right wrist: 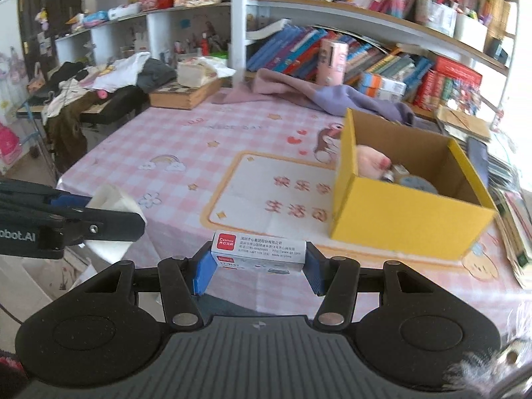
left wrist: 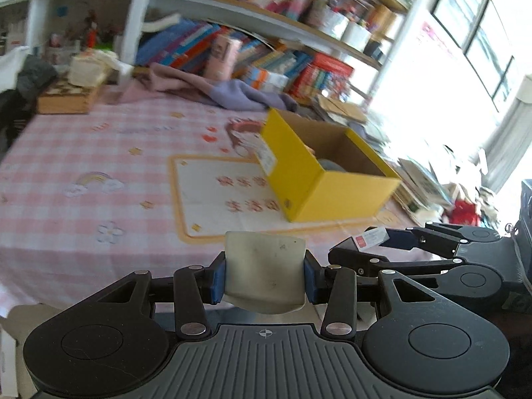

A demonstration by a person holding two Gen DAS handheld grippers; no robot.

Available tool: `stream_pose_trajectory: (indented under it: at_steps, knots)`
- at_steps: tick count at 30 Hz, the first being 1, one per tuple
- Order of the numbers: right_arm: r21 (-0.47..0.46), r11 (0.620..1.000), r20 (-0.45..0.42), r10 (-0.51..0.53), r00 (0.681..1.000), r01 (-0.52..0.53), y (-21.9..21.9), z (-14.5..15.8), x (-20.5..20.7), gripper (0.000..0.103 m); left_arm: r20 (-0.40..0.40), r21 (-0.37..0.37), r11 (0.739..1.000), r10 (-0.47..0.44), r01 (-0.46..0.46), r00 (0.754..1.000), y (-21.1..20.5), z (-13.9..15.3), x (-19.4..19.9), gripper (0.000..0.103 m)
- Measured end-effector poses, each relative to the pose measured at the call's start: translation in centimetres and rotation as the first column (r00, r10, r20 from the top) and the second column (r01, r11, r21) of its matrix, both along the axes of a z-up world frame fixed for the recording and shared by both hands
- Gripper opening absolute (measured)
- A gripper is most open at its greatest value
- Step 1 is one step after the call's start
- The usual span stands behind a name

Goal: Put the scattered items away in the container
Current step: 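Carry the soap bar with the left tool while the right tool carries the medicine box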

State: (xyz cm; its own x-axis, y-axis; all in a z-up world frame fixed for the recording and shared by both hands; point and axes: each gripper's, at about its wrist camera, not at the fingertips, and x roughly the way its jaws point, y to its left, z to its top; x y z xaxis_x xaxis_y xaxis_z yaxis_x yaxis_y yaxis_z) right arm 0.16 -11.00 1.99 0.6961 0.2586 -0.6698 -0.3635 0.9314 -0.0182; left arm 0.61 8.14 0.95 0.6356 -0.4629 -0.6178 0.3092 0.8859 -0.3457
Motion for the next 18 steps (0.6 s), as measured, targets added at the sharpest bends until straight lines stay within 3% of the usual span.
stream_pose_trajectory:
  at_steps: [8, 18]
  knots:
    - [-0.011, 0.987, -0.053, -0.158, 0.986, 0.158, -4.3, -0.9, -1.9, 0.052, -0.023, -0.029, 0.990, -0.139, 0.139, 0.990, -3.8, -0.9, 0.8, 0.042]
    - [-0.014, 0.945, -0.071, -0.326, 0.943, 0.326, -9.2, -1.1, -4.0, 0.052, -0.033, -0.043, 0.954, -0.298, 0.297, 0.954, -8.9, -1.2, 1.6, 0.042]
